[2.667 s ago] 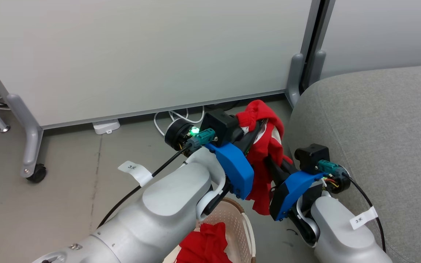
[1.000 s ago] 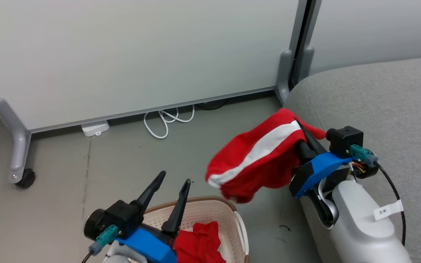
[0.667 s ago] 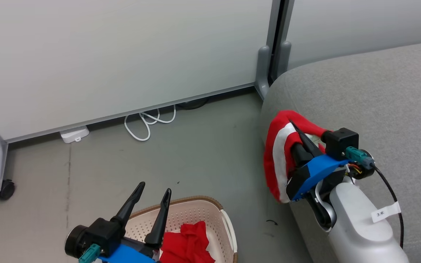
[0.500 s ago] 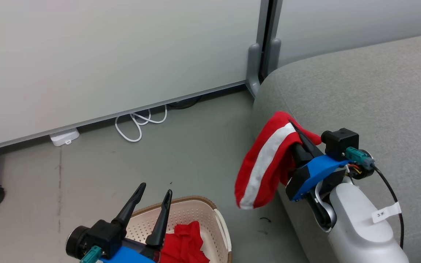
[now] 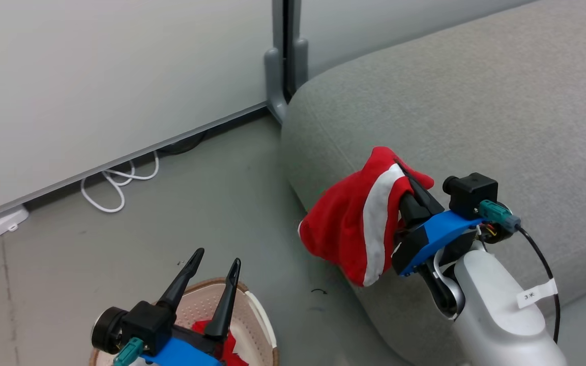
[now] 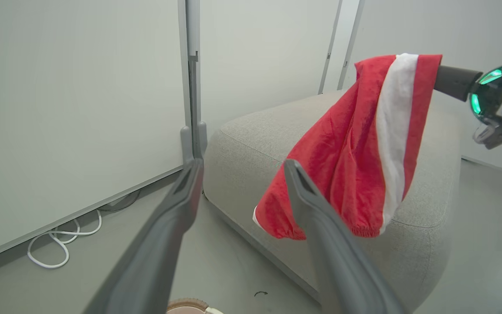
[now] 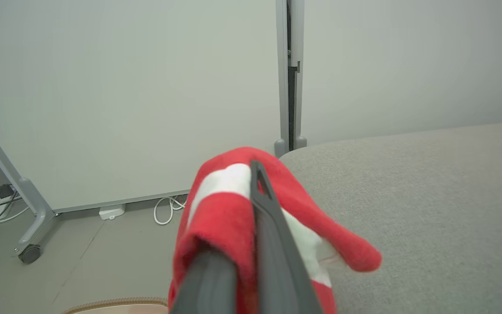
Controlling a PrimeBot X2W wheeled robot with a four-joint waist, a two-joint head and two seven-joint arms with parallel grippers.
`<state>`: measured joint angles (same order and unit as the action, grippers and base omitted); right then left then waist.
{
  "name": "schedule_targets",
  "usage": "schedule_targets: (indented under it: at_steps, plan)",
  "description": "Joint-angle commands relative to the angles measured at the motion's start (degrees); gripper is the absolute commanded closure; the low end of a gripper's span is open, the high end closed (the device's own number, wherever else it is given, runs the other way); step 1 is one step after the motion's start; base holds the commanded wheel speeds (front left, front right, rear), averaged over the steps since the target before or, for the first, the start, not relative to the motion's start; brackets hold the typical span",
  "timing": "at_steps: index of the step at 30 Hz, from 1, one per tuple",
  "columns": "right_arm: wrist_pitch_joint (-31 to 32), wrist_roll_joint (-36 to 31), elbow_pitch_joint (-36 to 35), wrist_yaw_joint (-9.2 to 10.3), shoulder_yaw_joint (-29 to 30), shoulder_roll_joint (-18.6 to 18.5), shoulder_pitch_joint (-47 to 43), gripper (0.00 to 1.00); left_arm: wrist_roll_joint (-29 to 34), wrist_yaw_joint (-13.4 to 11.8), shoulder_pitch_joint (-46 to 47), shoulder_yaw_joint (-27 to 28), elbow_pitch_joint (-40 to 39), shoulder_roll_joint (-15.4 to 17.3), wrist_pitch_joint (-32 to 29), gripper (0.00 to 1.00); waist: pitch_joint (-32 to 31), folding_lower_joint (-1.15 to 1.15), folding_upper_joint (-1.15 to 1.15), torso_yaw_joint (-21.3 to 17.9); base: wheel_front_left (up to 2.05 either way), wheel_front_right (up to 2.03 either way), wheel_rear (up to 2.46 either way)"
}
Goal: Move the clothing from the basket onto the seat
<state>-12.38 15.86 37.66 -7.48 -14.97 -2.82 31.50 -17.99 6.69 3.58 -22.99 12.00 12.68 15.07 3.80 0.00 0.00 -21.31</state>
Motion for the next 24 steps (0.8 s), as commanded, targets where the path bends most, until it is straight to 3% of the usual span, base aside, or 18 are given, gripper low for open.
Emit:
schedule_targets:
  at_steps: [1, 10, 24]
  plan:
    - [-0.25, 0.37, -0.44, -0.03, -0.23, -0.13, 0.01, 1.0, 0.45, 0.44, 0.7, 0.48, -0.11, 0.1, 0.16, 0.0, 0.9, 0.0, 0.0, -2.95, 0.0, 0.0, 0.0]
    - [-0.99, 1.46, -0.89, -0.03, 1.23, -0.11, -0.89, 1.0, 1.88, 0.75, 1.42, 1.11, -0.72, 0.38, 0.16, 0.0, 2.69, 0.0, 0.0, -9.44, 0.0, 0.0, 0.0]
    - [-1.78, 1.1, -1.24, -0.03, 4.12, -0.09, -1.34, 1.0, 1.16, 0.79, 3.84, -0.95, 0.29, 1.27, 0.16, 0.0, 4.38, 0.0, 0.0, -9.96, 0.0, 0.0, 0.0]
